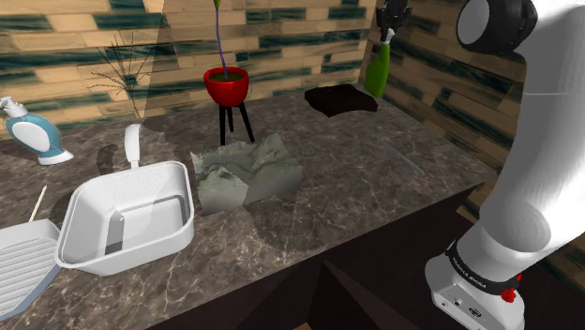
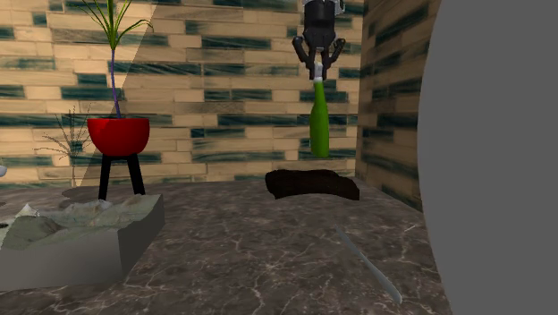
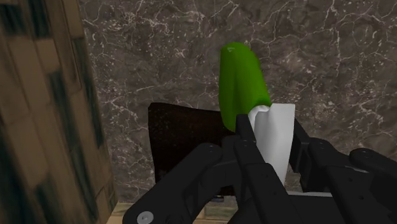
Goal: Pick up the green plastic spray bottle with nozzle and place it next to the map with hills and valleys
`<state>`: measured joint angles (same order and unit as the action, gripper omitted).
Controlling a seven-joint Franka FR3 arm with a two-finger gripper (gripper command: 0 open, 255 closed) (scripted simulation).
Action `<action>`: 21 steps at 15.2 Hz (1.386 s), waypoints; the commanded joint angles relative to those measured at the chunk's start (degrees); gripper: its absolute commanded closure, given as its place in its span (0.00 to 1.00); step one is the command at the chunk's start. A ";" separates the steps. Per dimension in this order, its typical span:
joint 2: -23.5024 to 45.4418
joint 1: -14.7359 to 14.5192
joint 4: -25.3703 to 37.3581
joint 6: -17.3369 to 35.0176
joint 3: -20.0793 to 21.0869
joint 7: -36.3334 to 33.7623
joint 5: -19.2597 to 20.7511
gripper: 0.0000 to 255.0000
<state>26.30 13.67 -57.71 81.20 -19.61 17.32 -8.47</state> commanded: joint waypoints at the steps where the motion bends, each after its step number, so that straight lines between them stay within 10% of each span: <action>1: -5.49 -3.20 -7.46 2.13 0.04 -2.01 1.69 1.00; 21: -34.36 -19.58 -36.25 3.32 11.50 -28.11 8.98 1.00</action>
<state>-7.11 -5.42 -93.36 84.86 -8.78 -9.51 0.47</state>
